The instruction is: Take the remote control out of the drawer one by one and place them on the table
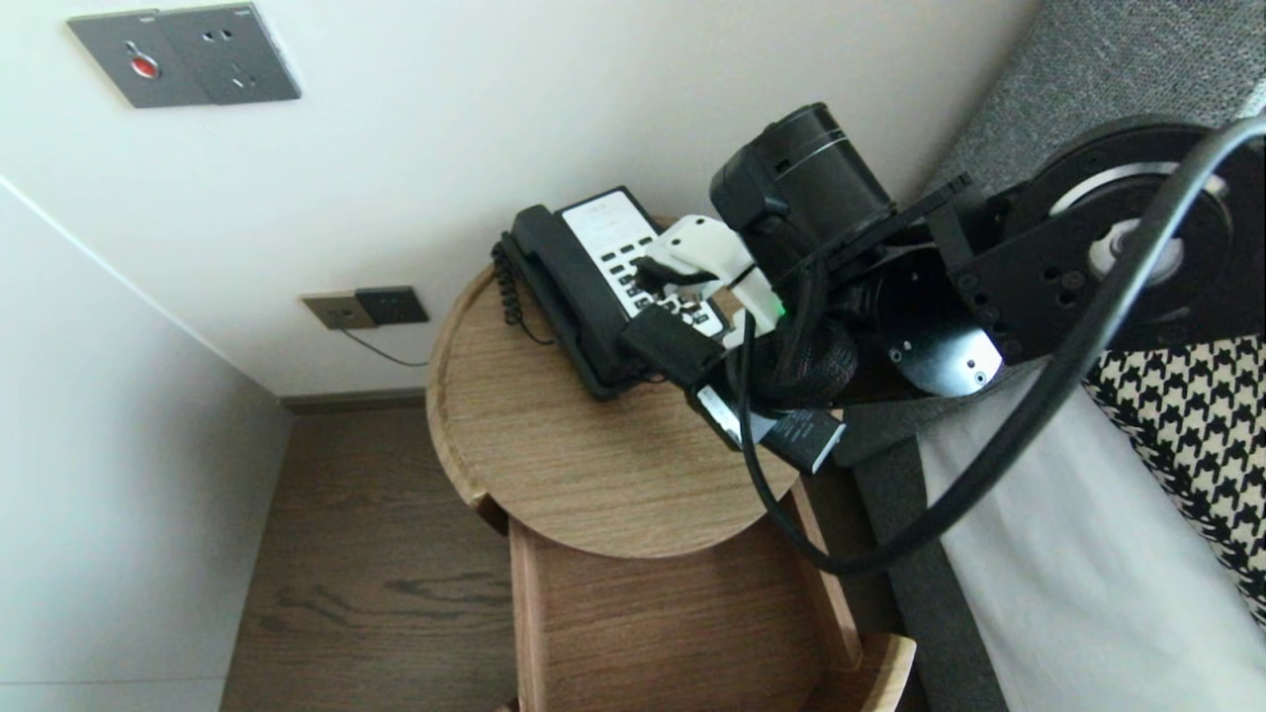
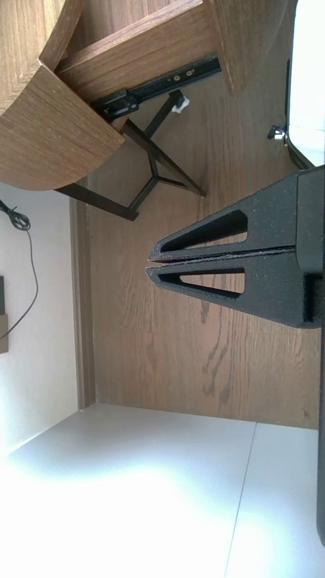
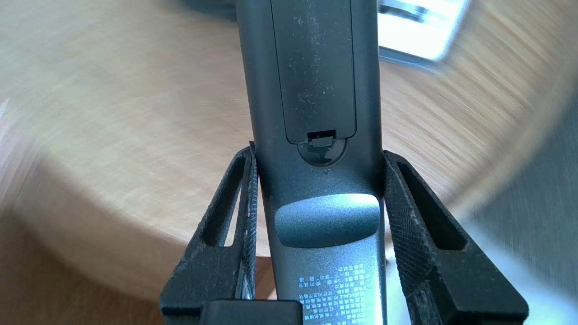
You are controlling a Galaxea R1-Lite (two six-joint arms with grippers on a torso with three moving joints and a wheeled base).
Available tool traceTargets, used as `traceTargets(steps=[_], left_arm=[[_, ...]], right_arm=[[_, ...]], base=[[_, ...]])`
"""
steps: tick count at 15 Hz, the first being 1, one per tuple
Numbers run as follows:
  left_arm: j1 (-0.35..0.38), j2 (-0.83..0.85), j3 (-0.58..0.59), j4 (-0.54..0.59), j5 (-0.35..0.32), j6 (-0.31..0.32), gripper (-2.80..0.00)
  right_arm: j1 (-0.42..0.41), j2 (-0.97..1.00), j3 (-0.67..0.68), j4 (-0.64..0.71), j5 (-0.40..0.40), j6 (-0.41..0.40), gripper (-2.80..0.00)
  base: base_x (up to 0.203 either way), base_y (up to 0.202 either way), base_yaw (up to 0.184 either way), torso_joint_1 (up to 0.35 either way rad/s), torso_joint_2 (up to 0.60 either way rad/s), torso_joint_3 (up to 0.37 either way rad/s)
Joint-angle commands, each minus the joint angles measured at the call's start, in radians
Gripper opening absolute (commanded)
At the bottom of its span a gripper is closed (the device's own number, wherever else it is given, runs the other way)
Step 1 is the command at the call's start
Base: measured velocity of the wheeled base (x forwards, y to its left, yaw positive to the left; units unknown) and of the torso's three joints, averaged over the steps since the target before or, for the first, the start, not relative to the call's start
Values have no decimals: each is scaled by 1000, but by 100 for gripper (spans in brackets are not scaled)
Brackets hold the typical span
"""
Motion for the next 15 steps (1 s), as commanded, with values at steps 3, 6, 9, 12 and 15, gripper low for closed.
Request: traceTargets(steps=[3, 6, 9, 12, 15], left_arm=[[-1, 0, 0, -1, 0, 0, -280], [0, 0, 0, -1, 0, 0, -280], [-1, 0, 0, -1, 0, 0, -280], [0, 0, 0, -1, 0, 0, -280], [0, 0, 0, -1, 0, 0, -280]], right_arm=[[-47, 77, -155, 158, -32, 229, -280], [-64, 97, -166, 197, -36, 398, -280], [-91, 92, -166, 200, -38, 489, -280], [-108, 73, -165, 217, -71, 535, -280], [-124, 63, -164, 217, -73, 537, -280]], base=[[0, 0, 0, 0, 0, 0], [0, 0, 0, 0, 0, 0], [0, 0, 0, 0, 0, 0], [0, 0, 0, 0, 0, 0], [0, 0, 0, 0, 0, 0]])
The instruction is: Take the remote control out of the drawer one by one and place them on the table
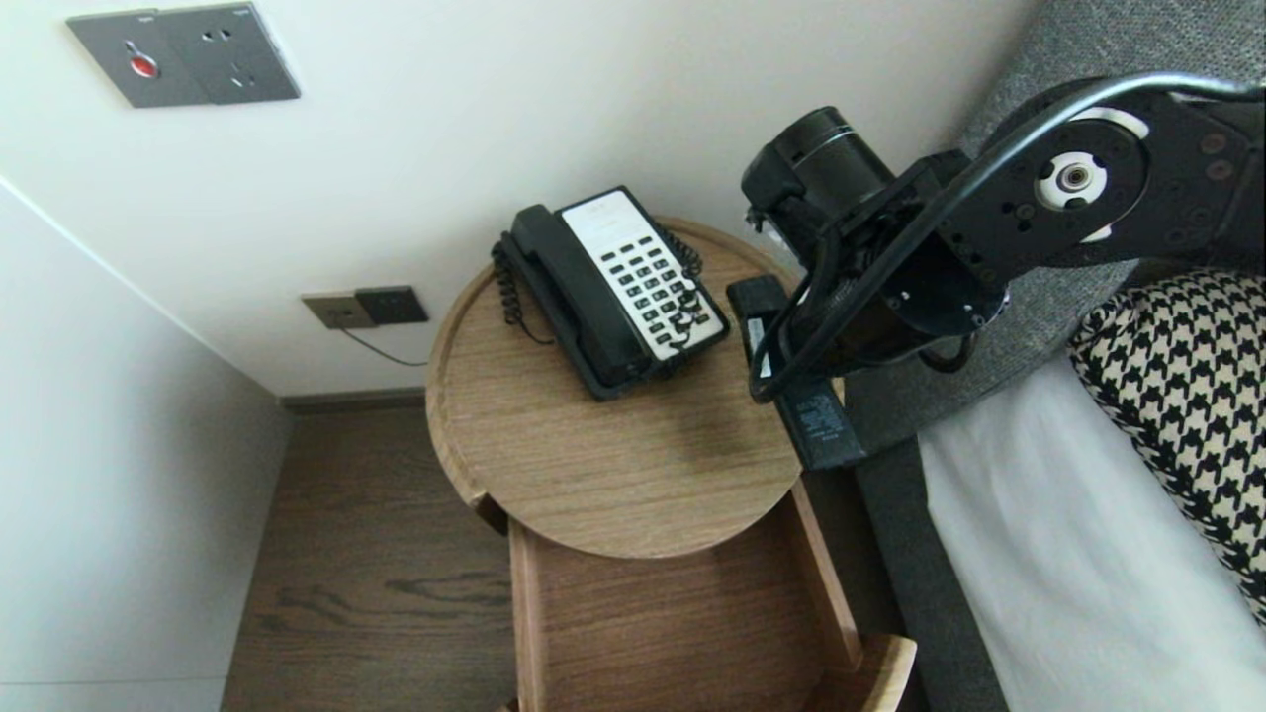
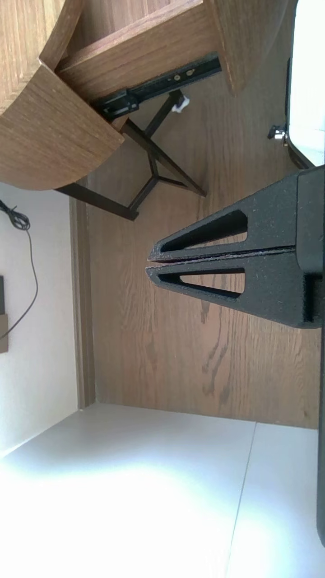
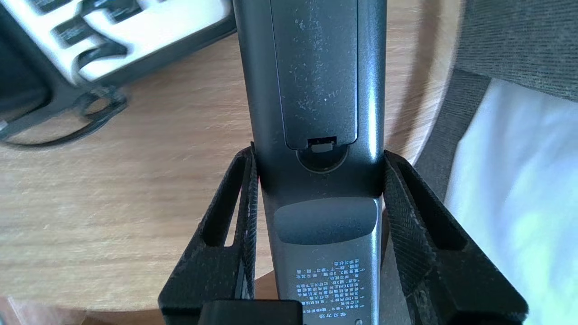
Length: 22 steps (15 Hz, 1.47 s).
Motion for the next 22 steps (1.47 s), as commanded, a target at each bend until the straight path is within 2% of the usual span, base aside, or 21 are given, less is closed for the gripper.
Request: traceTargets(steps=[1, 4, 5, 6, 9, 15, 22], left_arm=[[0, 0, 0, 0, 0, 0, -280], [0, 0, 0, 0, 0, 0, -280], [0, 0, 0, 0, -1, 0, -280], [0, 0, 0, 0, 0, 0, -280], [0, 0, 0, 0, 0, 0, -280], [-1, 0, 0, 0, 0, 0, -280], [-1, 0, 0, 0, 0, 0, -280]], right_arm=[[-11, -11, 2, 6, -3, 6, -280], [-41, -7, 0, 24, -4, 42, -280], [-48, -6, 0, 40, -7, 76, -280], [-45, -7, 0, 42, -7, 110, -280], [-38, -8, -1, 42, -6, 139, -280], [-8, 30, -3, 38, -7, 327, -280], [28, 74, -5, -8, -7, 336, -280]], base=[[0, 0, 0, 0, 0, 0], [0, 0, 0, 0, 0, 0], [0, 0, 0, 0, 0, 0], [0, 0, 0, 0, 0, 0], [0, 0, 0, 0, 0, 0], [0, 0, 0, 0, 0, 0], [0, 0, 0, 0, 0, 0]])
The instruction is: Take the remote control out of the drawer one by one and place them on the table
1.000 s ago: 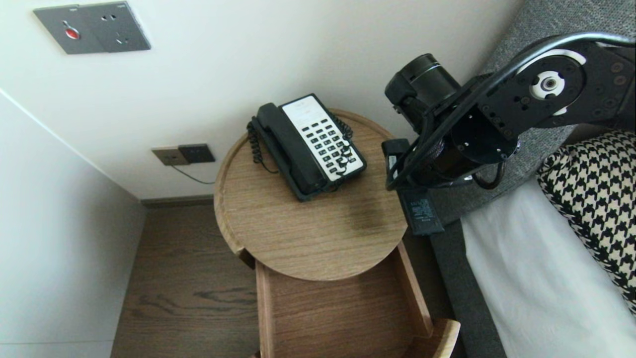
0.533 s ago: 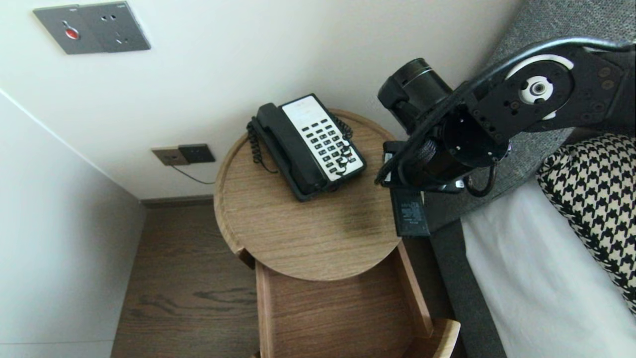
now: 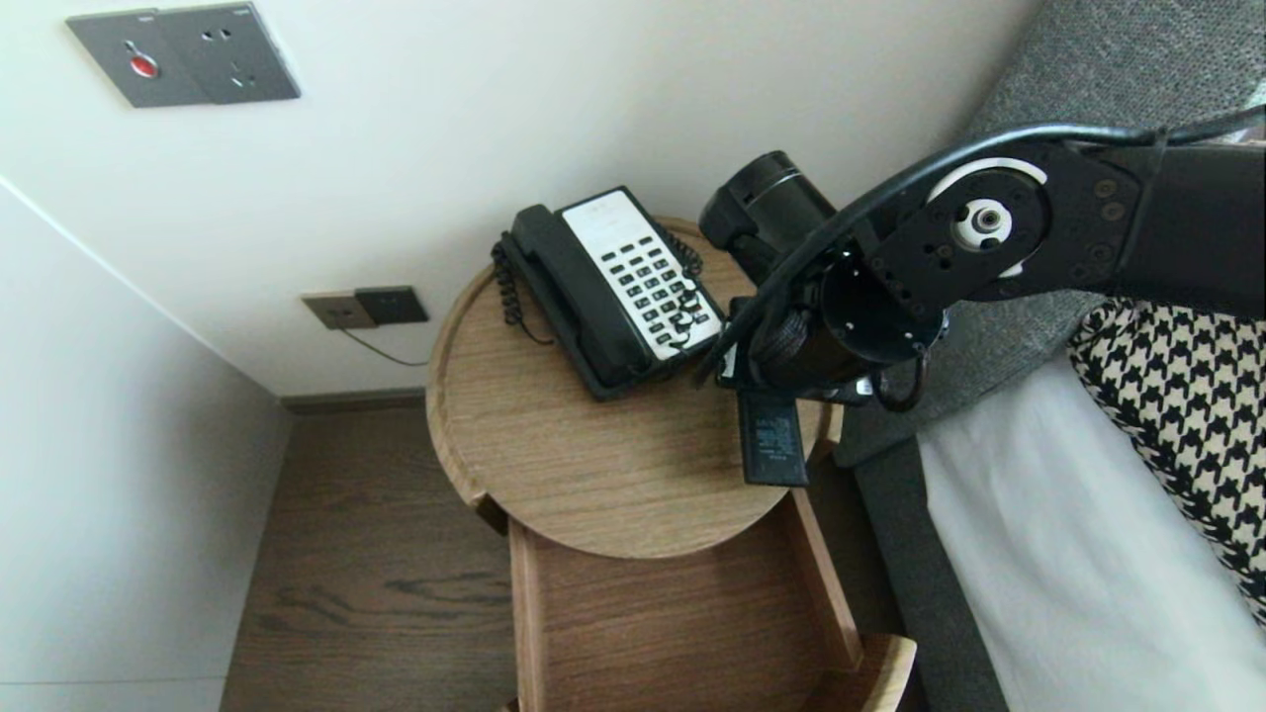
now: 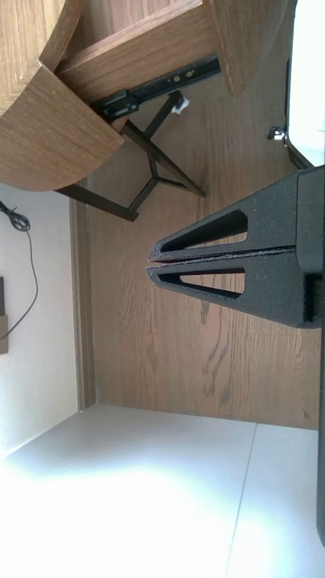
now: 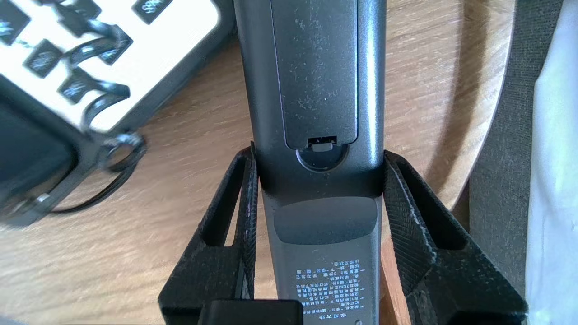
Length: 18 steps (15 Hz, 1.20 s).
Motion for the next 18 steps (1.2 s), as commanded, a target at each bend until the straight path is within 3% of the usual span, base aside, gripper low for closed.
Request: traceTargets(steps=[1, 18], left_arm=[[0, 0, 0, -1, 0, 0, -280], [0, 0, 0, -1, 0, 0, -280]], right_arm=[[0, 16, 0, 4, -3, 4, -280], [-29, 44, 7, 13, -7, 6, -280]], base=[[0, 0, 0, 0, 0, 0], [0, 0, 0, 0, 0, 0]])
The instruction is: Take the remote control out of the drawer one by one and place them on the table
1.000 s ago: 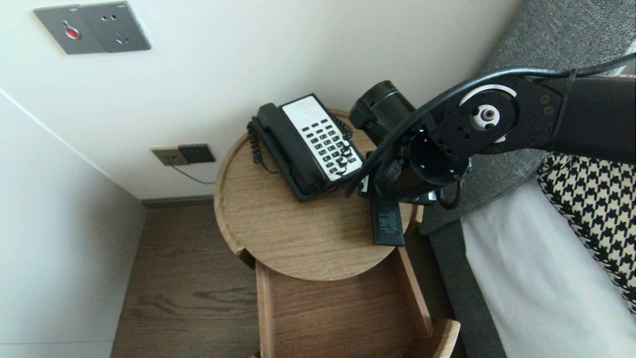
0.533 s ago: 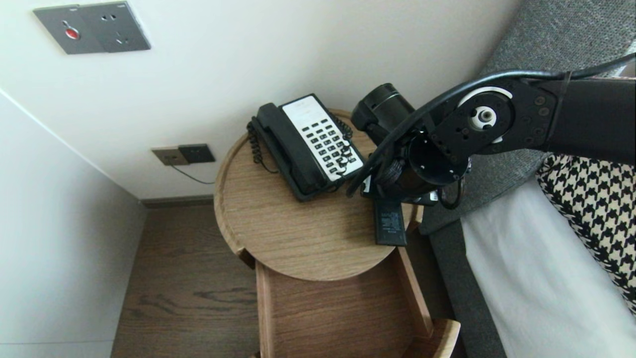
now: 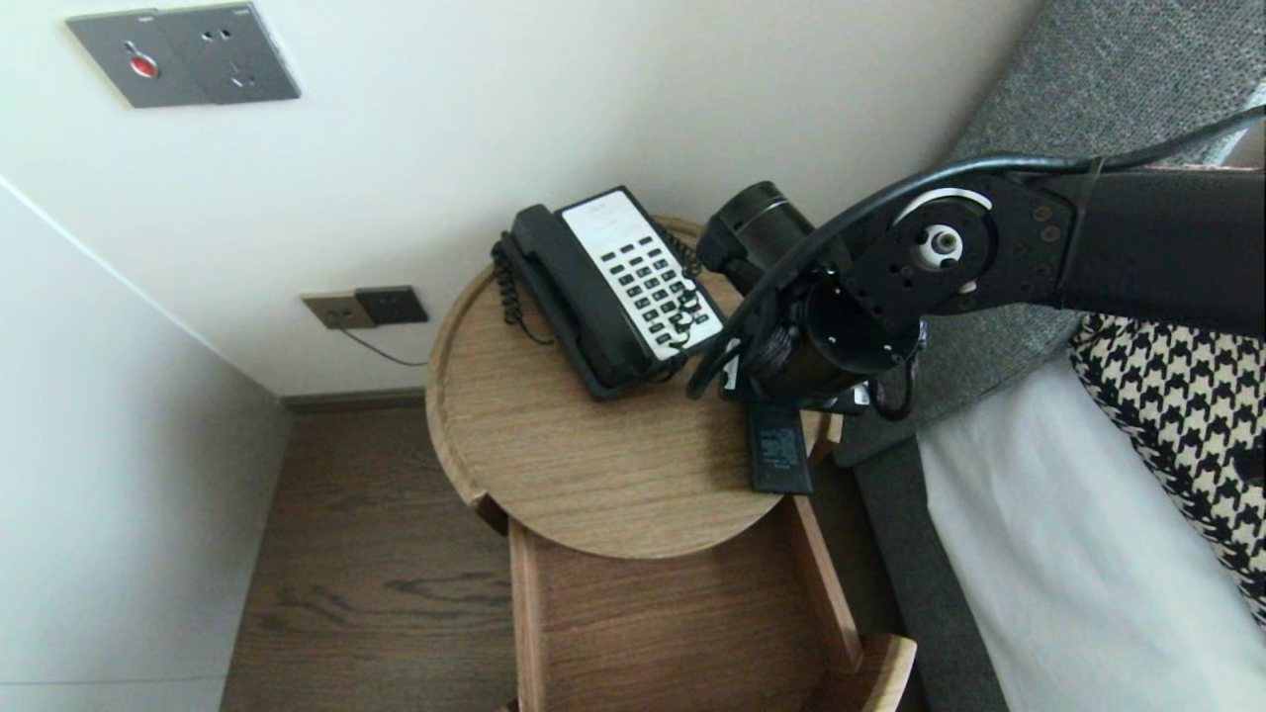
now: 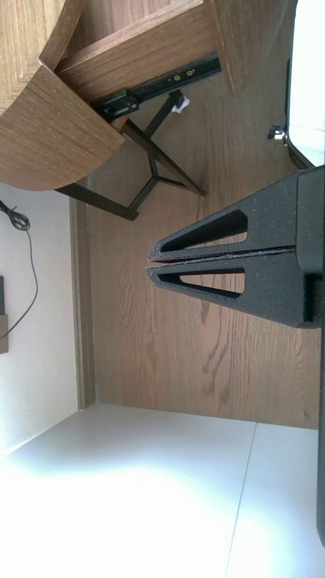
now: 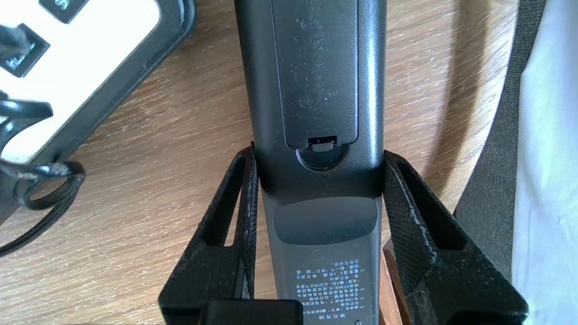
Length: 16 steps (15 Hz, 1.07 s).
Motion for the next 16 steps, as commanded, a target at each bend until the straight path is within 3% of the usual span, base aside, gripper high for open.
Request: traceTargets(steps=[1, 7, 8, 16], left_arm=[[0, 0, 0, -1, 1, 0, -280], [0, 0, 0, -1, 1, 0, -280], [-1, 0, 0, -1, 1, 0, -280], [-1, 0, 0, -1, 1, 0, -280]], right_arm=[[0, 12, 0, 4, -2, 4, -280], [1, 17, 0, 7, -2, 4, -280], [1, 15, 0, 7, -2, 3, 0], [1, -61, -1, 18, -7, -15, 0]], base=[[0, 0, 0, 0, 0, 0], [0, 0, 0, 0, 0, 0], [0, 0, 0, 0, 0, 0], [0, 0, 0, 0, 0, 0]])
